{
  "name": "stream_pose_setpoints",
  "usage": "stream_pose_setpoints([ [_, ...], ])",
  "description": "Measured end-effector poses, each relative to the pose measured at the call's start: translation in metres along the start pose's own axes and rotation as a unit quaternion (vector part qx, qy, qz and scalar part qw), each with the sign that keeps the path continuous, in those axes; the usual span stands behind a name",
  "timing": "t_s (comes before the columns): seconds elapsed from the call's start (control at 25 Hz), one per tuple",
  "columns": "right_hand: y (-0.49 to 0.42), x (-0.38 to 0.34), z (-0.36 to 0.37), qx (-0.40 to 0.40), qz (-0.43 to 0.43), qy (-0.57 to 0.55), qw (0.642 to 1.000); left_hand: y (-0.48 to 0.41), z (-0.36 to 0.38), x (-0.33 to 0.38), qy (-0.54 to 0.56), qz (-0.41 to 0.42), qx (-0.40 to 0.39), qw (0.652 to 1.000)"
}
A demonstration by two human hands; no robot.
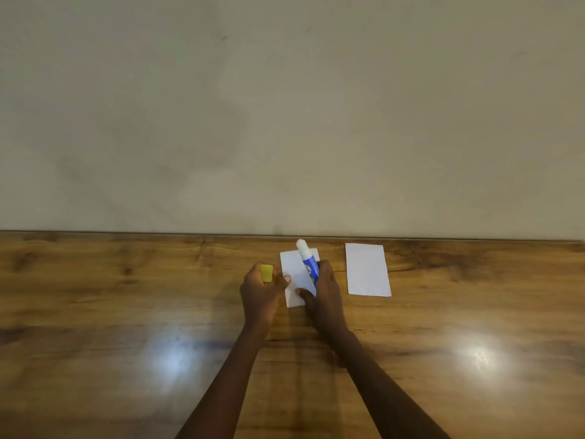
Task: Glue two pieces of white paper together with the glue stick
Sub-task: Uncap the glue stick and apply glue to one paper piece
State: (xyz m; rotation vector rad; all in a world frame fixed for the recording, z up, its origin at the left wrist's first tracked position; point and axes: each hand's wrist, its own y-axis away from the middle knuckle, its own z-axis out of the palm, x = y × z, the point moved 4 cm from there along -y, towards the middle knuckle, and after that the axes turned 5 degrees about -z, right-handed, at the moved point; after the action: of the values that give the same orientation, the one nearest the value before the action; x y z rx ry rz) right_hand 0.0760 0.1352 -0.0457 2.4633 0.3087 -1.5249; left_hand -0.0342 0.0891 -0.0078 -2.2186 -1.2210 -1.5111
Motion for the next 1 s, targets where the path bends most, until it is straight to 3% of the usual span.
stream_pose_setpoints([
  [0.2, 0.040, 0.016, -0.027, -0.103, -0.002, 0.075, 0.992, 0.029, 0.005, -0.027, -0.103, 0.069, 0.023, 0.992],
  [0.32, 0.043, 0.009, -0.031, -0.120, -0.002, 0.077, 0.990, 0.040, 0.010, -0.045, -0.187, 0.078, 0.017, 0.979],
  [0.52, 0.041, -0.009, -0.028, 0.015, -0.052, -0.036, 0.998, 0.046, 0.008, -0.056, -0.203, 0.112, 0.061, 0.971],
  [0.72, 0.036, -0.006, -0.016, 0.149, 0.022, -0.239, 0.959, 0.041, 0.010, -0.057, -0.197, 0.147, 0.064, 0.967],
  [0.84, 0.029, -0.007, -0.008, 0.136, 0.015, -0.286, 0.948, 0.041, 0.010, -0.056, -0.184, 0.157, 0.066, 0.968],
  [1.0, 0.030, -0.011, 0.000, 0.113, -0.018, -0.210, 0.971, 0.042, 0.009, -0.056, -0.179, 0.152, 0.059, 0.970],
])
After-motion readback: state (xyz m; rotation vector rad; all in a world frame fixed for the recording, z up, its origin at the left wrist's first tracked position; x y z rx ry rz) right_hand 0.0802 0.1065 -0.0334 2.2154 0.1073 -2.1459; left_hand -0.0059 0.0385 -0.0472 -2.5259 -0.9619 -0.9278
